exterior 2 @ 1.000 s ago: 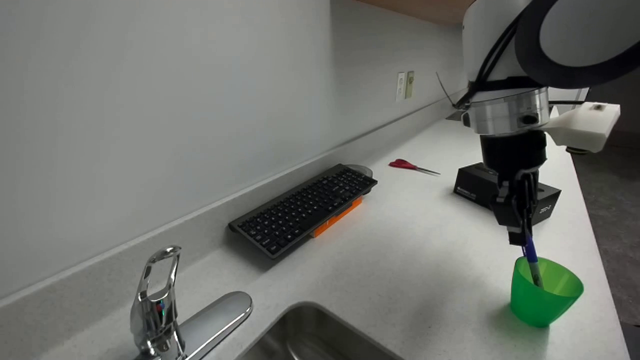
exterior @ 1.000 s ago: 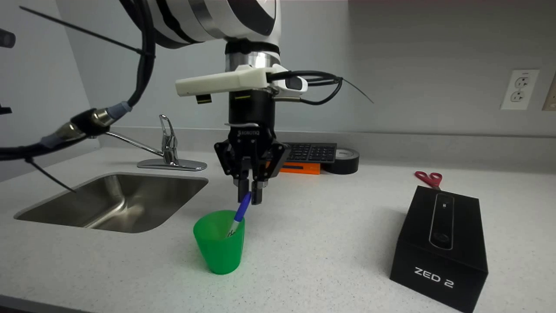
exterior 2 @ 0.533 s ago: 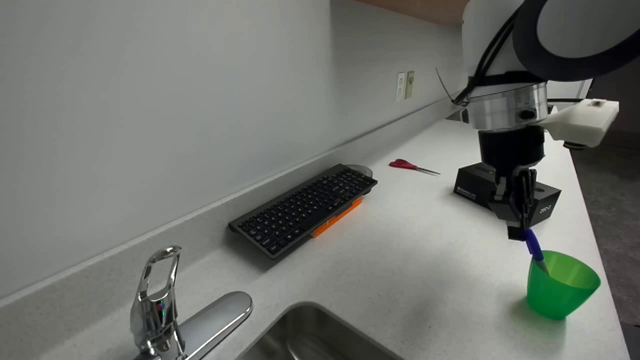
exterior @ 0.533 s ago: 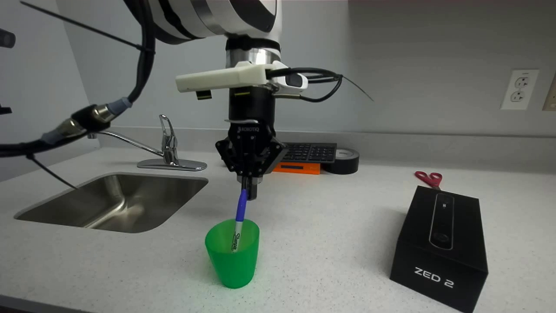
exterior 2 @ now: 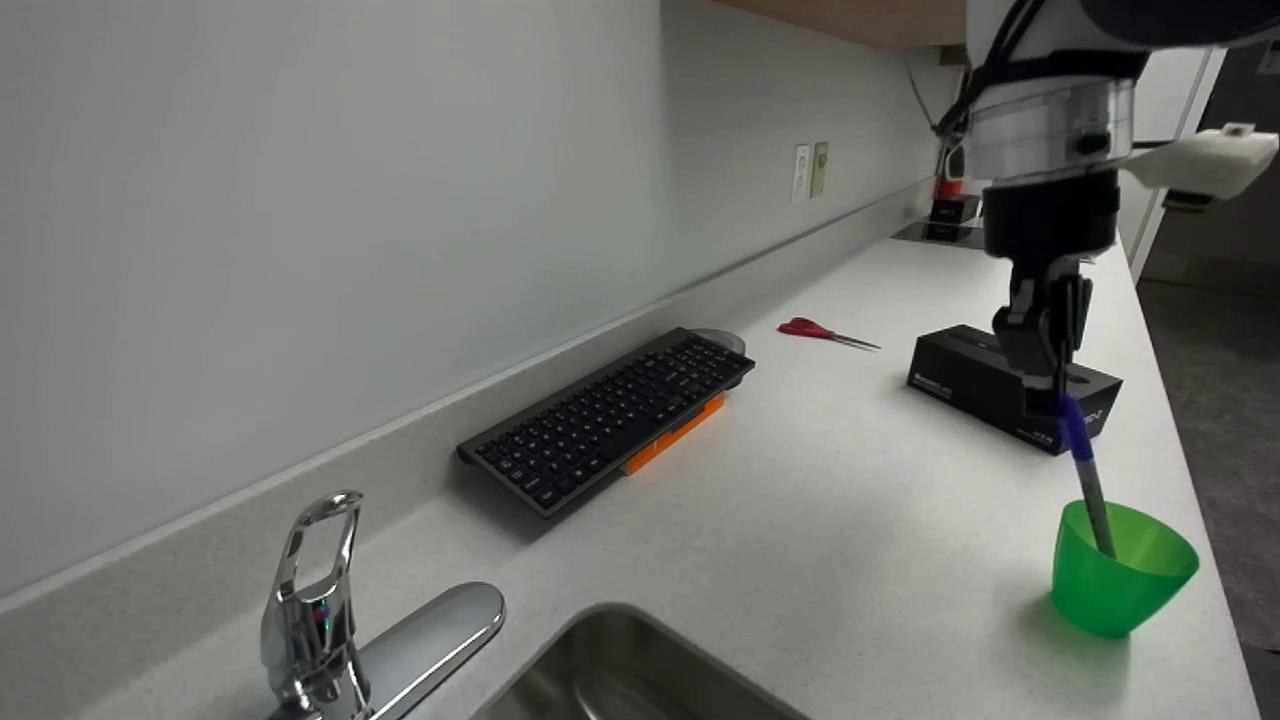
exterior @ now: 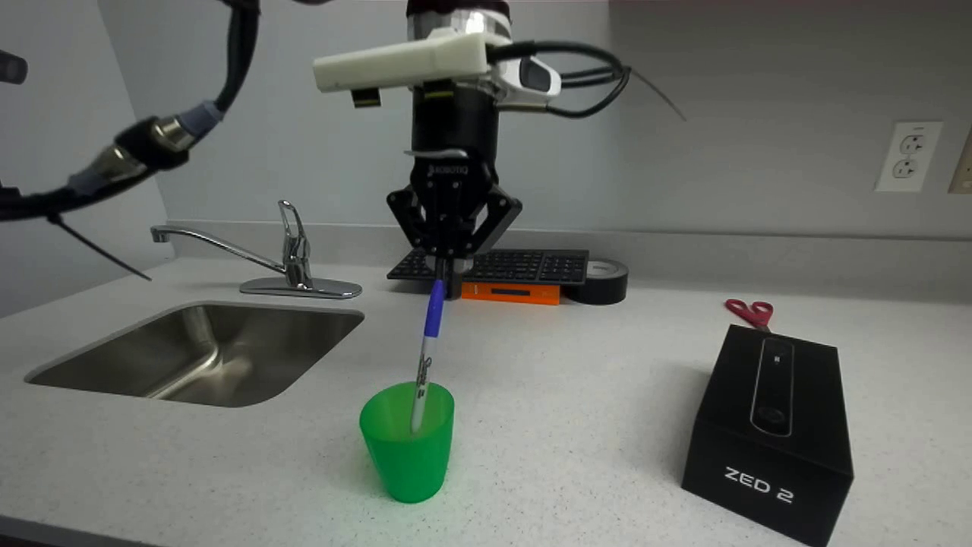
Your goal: Put the marker in the cup on the counter
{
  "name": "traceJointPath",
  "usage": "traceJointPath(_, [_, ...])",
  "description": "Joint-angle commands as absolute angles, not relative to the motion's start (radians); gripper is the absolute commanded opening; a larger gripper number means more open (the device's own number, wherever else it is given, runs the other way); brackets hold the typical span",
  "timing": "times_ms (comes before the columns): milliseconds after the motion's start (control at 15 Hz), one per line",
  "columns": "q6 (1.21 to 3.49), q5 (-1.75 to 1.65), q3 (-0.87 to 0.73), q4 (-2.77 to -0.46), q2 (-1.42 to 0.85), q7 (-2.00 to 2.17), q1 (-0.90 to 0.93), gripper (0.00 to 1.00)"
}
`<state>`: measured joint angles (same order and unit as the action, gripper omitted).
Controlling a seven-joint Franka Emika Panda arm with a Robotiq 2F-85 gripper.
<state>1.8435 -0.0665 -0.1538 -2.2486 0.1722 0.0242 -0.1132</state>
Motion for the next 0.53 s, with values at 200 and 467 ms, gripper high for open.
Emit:
traceJointPath(200, [1.779, 0.066, -0.213, -2.142, 0.3, -0.041, -0.15, 0.01])
traceJointPath(467, [1.917, 0.173, -0.177, -2.136, 0.271, 0.034, -0.124, 0.01])
